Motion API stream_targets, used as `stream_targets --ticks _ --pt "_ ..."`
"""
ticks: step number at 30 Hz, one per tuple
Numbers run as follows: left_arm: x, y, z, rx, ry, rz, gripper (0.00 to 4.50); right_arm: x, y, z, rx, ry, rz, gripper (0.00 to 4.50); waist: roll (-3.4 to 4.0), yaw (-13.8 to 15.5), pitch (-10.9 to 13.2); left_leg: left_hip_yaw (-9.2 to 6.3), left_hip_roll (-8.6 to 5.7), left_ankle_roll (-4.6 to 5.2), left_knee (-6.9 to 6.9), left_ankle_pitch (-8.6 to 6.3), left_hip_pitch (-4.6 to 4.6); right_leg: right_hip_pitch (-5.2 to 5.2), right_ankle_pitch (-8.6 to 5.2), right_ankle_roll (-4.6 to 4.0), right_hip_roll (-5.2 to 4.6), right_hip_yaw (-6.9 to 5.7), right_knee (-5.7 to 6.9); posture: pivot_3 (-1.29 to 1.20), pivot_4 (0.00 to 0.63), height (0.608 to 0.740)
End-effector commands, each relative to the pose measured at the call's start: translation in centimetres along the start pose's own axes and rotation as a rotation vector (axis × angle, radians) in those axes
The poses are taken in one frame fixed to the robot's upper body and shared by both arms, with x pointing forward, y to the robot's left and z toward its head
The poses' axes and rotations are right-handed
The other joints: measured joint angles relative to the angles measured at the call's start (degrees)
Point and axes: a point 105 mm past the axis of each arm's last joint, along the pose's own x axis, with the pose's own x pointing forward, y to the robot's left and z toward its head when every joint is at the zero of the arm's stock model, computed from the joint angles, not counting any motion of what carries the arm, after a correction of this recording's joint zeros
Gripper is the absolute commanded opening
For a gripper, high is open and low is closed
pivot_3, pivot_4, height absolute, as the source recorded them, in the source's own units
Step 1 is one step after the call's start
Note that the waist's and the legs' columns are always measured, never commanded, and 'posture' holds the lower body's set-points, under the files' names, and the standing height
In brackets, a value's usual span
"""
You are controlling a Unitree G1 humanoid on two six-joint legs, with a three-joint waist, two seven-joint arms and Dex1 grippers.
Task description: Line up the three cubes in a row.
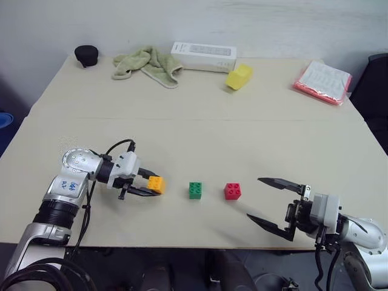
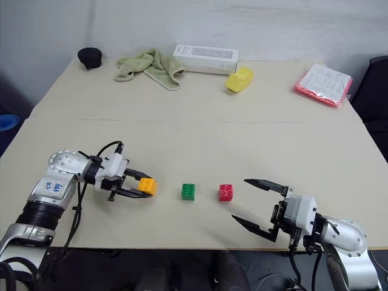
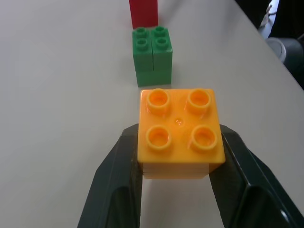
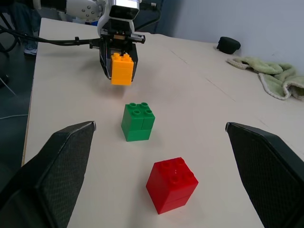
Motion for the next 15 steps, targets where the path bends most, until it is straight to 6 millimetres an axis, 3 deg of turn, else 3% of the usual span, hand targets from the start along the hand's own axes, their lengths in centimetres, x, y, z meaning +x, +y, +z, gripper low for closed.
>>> stream_targets --ticks 1,10,12,15 --pt "-0.4 -0.3 -0.6 -0.002 0.029 -0.022 1.52 -0.2 -0.4 0.8 -0.051 -0.007 -0.018 4.50 0.00 0.08 0.00 0.00 0.00 0.00 0.01 0.00 -0.01 -0.01 0.00 0.00 0.00 0.00 0.01 0.00 0.150 0.740" --pt "-0.2 -0.2 -2.0 -0.041 0.059 0.009 1.52 -0.5 -0.1 0.7 -0.042 0.004 -0.036 4.50 0.00 0.35 0.00 -0.01 -0.03 0.05 0.03 -0.02 0.00 0.02 0.00 0.00 -0.07 0.00 0.00 0.00 0.150 0.740" --pt "-0.2 -0.7 -2.0 -0.045 0.063 -0.010 2.22 -0.7 -0.3 0.8 -0.042 0.007 -0.040 4.50 0.00 0.35 0.00 -0.01 -0.03 0.05 0.03 -0.02 0.00 0.02 0.00 0.00 -0.07 0.00 0.00 0.00 0.150 0.740" --pt "-1.2 0.2 -1.8 -0.019 0.060 0.089 3.09 -1.0 -0.7 1.0 -0.049 0.010 -0.038 4.50 0.00 0.35 0.00 -0.02 -0.01 0.05 0.03 -0.02 -0.01 0.02 0.00 0.00 -0.06 0.00 0.00 0.00 0.150 0.740"
